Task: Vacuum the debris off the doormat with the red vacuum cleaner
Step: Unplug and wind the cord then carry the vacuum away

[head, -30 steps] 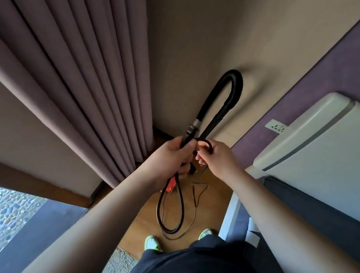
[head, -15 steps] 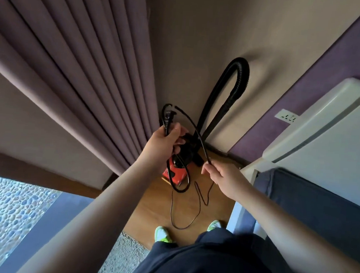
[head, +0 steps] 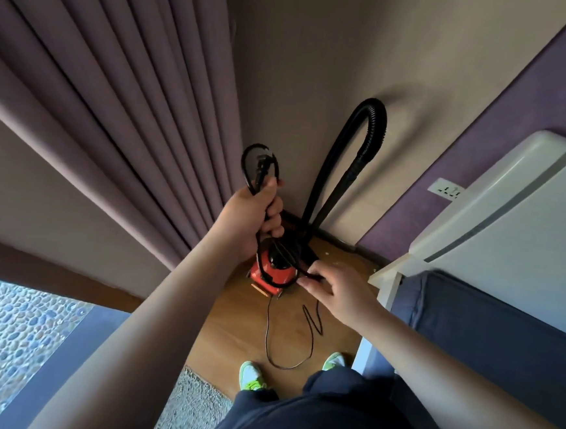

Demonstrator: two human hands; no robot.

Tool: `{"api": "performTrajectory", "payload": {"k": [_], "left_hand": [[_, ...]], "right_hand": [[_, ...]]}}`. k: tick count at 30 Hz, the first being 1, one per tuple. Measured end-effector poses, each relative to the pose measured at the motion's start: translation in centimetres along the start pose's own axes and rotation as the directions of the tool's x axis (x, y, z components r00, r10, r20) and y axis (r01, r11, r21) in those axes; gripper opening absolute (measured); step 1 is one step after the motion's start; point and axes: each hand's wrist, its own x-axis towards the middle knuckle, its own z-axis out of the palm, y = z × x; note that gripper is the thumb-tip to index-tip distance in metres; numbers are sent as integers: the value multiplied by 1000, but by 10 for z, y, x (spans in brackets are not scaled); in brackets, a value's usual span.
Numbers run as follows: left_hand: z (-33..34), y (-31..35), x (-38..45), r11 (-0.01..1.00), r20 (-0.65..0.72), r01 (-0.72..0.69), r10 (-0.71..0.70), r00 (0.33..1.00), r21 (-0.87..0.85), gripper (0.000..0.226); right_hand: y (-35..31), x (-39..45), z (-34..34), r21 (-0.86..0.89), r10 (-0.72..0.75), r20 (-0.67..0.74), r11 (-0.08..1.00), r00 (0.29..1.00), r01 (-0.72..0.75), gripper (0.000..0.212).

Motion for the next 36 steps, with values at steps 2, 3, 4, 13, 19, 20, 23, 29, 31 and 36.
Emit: {"api": "performTrajectory", "payload": {"k": [2,3,4,13,19,20,23,29,31,36], "left_hand": [[-5,11,-1,1000,91,3,-2,996,-18,24],[-8,18,-4,998,141,21,-12,990,-65,23],[-10,26,-8,991,186,45,-21,982,-123,22],[-24,35,-26,874,93,-91,52,994,477,17],[1,-36,-26,420,86,-95,41,995,903,7],[5,-47,-24,417,115,-118,32,993,901,6],[8,-64,-18,425,137,-156,76,988,891,25],[9,-45,-14,356,178,-185,53,983,916,14],[7,-35,-13,442,218,-213,41,975,871,17],[0,-26,-14,921,216,-59,-28,976,386,19]], "right_hand": [[23,-3,3,-21,47,-4,999,999,-47,17],[36,-4,5,-56,100,20,994,995,-99,18],[51,-7,6,-82,204,69,977,977,-198,18],[101,-21,-2,-61,572,147,819,807,-570,30],[50,1,-19,87,440,66,892,896,-444,30],[41,4,-23,123,415,64,899,908,-420,31],[15,10,-36,279,367,90,883,926,-377,32],[23,14,-55,420,406,126,804,905,-420,39],[34,11,-51,336,409,113,842,906,-422,32],[63,-2,-18,134,480,201,850,854,-510,52]]}}
